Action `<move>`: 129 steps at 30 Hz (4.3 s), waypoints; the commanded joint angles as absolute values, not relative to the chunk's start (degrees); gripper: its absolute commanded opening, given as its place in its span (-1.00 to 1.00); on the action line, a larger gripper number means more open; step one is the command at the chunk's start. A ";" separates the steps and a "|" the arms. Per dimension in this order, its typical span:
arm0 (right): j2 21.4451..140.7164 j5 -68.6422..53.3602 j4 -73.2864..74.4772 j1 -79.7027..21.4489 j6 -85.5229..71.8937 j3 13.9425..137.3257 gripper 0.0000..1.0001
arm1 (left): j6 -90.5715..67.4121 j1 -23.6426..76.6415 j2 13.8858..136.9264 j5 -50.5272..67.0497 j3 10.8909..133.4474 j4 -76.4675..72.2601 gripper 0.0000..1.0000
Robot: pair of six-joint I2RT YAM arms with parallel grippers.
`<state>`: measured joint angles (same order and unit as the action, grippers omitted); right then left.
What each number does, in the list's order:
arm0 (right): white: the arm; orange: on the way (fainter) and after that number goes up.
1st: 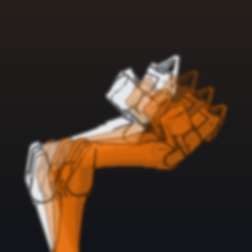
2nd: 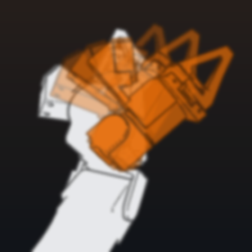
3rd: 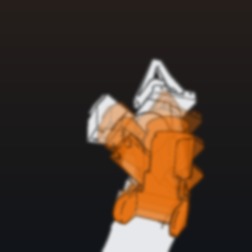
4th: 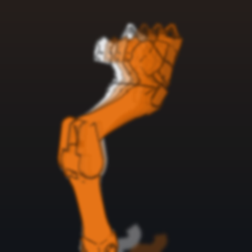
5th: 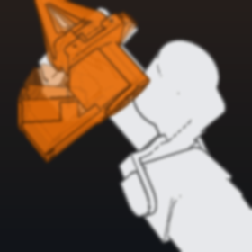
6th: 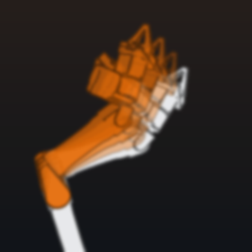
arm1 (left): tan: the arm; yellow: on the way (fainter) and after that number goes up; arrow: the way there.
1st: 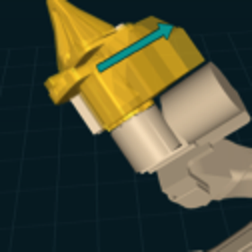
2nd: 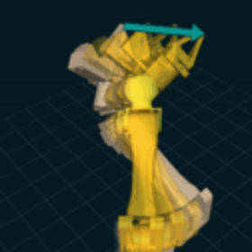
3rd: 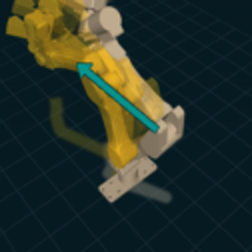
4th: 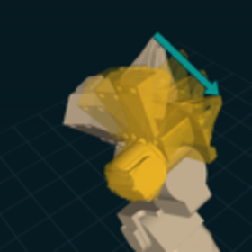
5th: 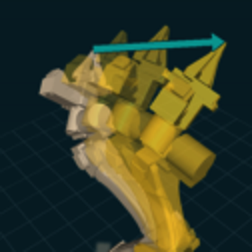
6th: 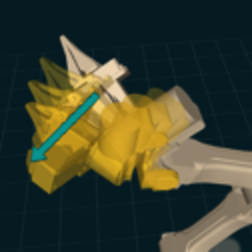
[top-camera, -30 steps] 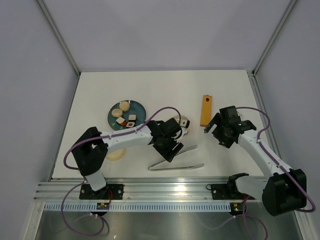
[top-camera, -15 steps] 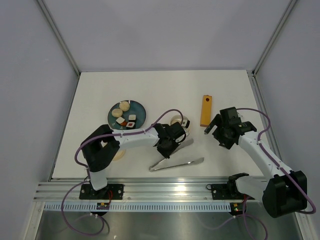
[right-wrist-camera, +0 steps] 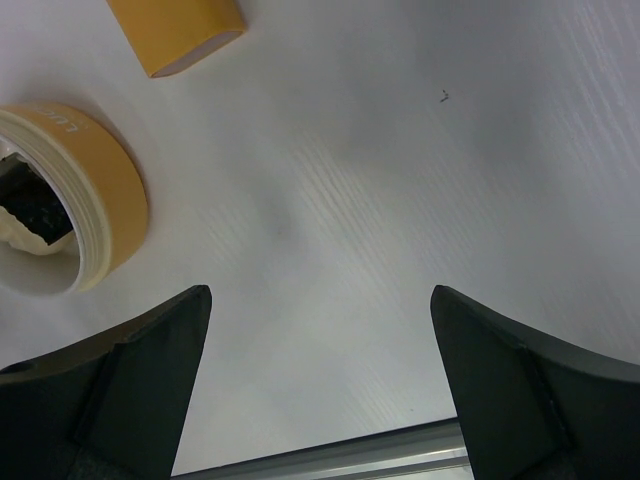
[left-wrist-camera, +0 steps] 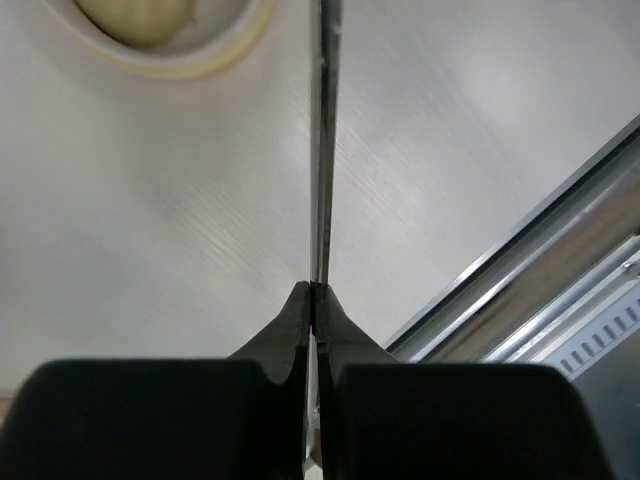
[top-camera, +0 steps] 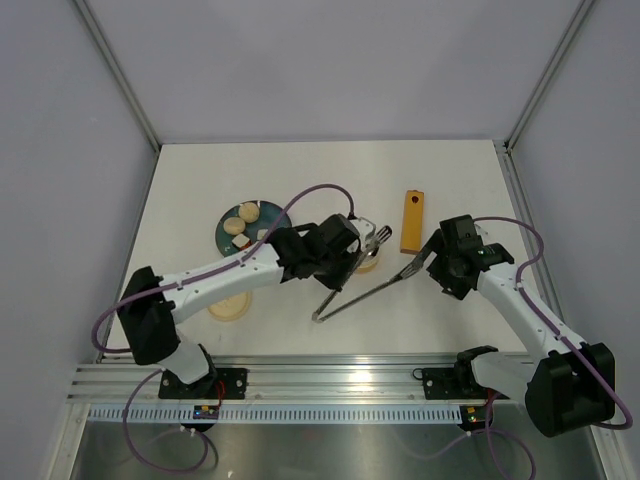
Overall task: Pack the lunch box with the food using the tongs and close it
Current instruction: Pick up the clamp at the center of the board.
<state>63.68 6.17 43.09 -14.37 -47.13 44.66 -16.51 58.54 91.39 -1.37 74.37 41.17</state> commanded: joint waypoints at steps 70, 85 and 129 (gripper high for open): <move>65.21 4.58 40.96 -15.03 -47.28 45.70 0.99 | -27.51 45.97 85.61 -11.70 60.74 39.64 0.69; 64.95 4.57 40.52 -14.94 -46.76 44.74 0.99 | -30.76 45.70 86.57 -6.06 50.63 30.32 0.98; 63.37 5.80 42.10 -15.03 -46.05 44.30 0.99 | -28.57 43.95 79.11 -9.15 67.65 44.46 -0.41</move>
<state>64.64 4.97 41.85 -14.39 -46.65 43.77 -31.31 44.12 83.44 -11.73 61.41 40.36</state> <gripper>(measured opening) 0.993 0.257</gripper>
